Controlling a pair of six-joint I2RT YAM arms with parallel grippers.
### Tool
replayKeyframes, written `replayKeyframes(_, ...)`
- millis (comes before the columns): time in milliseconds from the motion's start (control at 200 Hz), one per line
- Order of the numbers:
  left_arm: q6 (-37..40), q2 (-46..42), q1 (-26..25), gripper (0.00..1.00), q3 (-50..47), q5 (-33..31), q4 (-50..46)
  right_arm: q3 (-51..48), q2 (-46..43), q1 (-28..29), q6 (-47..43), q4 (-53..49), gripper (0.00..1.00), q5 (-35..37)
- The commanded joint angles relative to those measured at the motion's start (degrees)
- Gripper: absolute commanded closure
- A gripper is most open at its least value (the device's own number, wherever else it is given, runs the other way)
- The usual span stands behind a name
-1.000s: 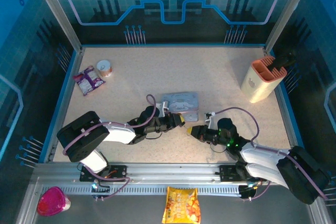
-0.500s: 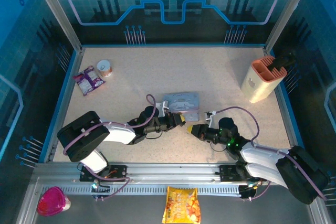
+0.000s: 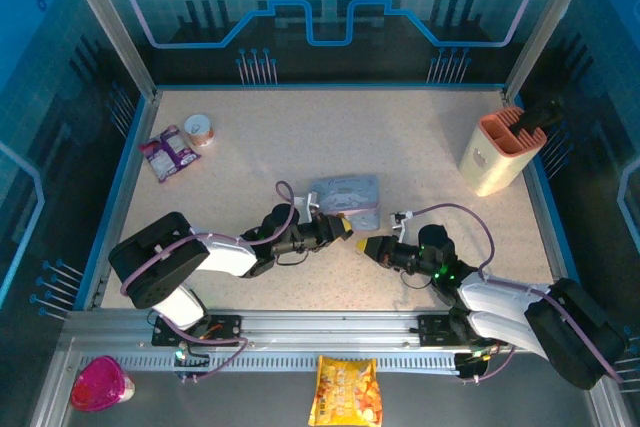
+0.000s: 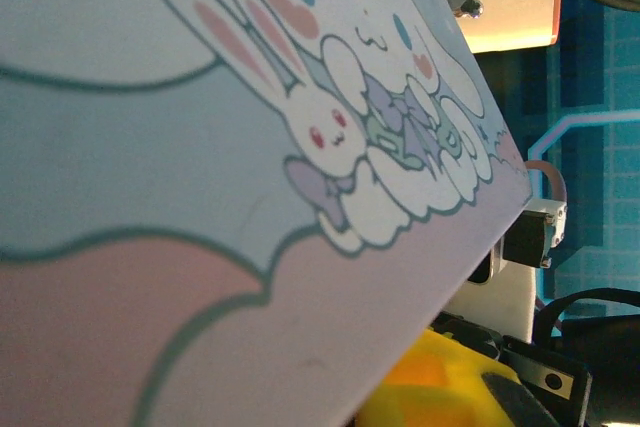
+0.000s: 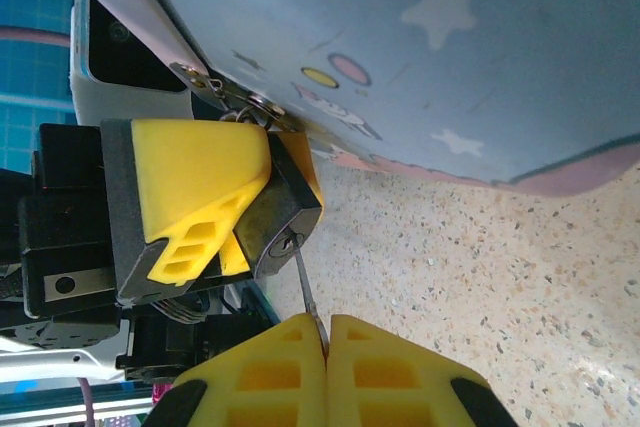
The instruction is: Unlock a padlock with a key
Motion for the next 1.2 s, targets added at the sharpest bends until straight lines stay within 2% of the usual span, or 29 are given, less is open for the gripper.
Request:
replayKeyframes(0, -1.5, -0.2, 0.1, 1.0, -0.4, 2.7, 9.1, -0.4, 0.7, -0.9, 1.0, 4.2, 1.0, -0.2)
replayKeyframes(410, -2.6, 1.7, 0.1, 1.0, -0.6, 3.0, 12.2, -0.6, 7.0, -0.9, 3.3, 13.5, 1.0, -1.3)
replayKeyframes(1196, -3.2, 3.6, 0.0, 1.0, -0.8, 4.6, 19.4, 0.5, 13.4, -3.7, 6.3, 21.8, 1.0, -3.7)
